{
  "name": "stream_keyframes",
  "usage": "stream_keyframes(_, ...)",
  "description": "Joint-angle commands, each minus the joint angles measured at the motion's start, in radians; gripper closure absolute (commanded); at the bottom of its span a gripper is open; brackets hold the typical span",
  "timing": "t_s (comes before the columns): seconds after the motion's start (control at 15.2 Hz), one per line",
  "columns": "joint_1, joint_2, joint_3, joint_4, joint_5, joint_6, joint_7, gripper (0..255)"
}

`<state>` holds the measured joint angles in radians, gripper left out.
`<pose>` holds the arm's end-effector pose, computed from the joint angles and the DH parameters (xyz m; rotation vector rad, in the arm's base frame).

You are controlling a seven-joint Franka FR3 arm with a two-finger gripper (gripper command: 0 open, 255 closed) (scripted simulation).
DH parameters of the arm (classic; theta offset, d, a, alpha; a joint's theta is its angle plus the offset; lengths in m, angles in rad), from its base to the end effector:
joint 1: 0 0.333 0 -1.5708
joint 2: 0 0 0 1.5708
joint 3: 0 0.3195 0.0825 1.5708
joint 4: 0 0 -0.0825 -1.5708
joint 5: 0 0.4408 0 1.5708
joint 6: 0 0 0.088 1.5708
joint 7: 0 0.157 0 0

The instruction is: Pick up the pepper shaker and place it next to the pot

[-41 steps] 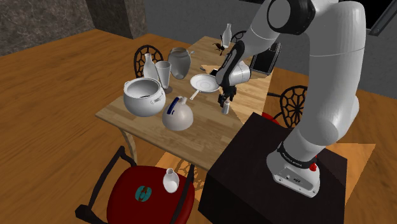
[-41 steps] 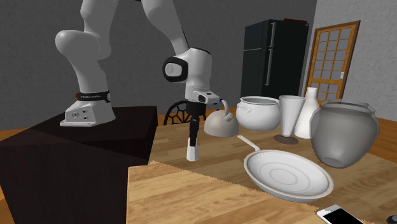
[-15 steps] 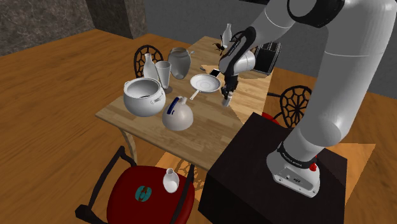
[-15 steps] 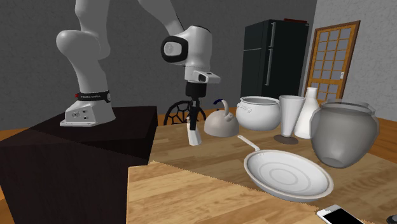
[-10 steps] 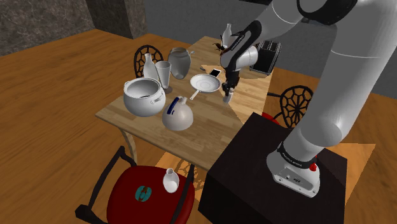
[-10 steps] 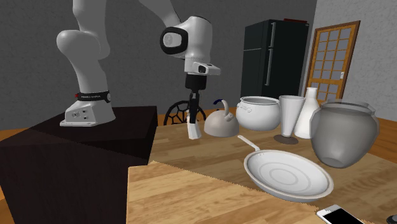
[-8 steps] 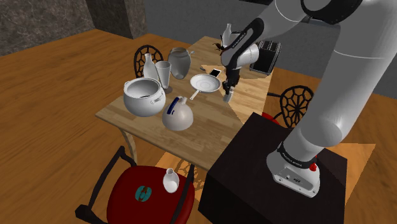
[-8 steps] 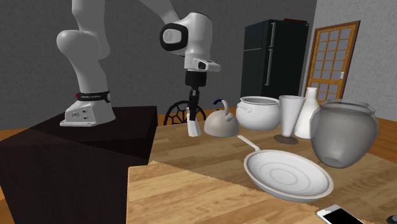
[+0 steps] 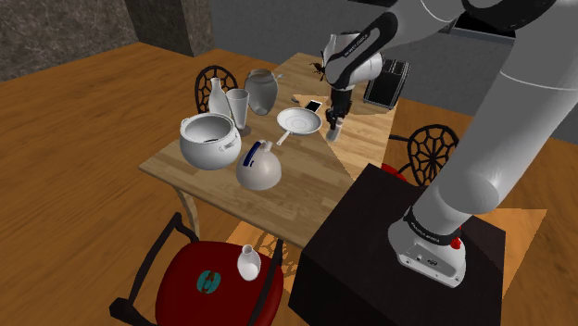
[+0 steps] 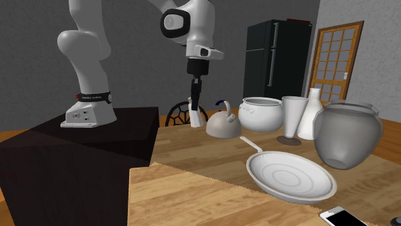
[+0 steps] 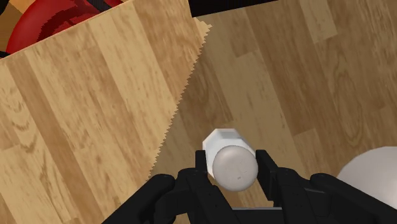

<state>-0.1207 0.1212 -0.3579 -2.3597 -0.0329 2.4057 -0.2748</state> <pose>0.4705 -0.2513 0.1839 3.0923 -0.2754 -0.1347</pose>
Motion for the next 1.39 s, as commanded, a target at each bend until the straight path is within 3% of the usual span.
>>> stream_keyframes(0.0,0.001,-0.023,-0.003,0.005,-0.011,-0.028,0.006,255)
stream_keyframes(0.99,0.007,-0.16,-0.003,0.067,-0.063,-0.221,0.036,255)
stream_keyframes(1.32,0.07,-0.132,0.061,0.101,-0.038,-0.234,0.148,255)
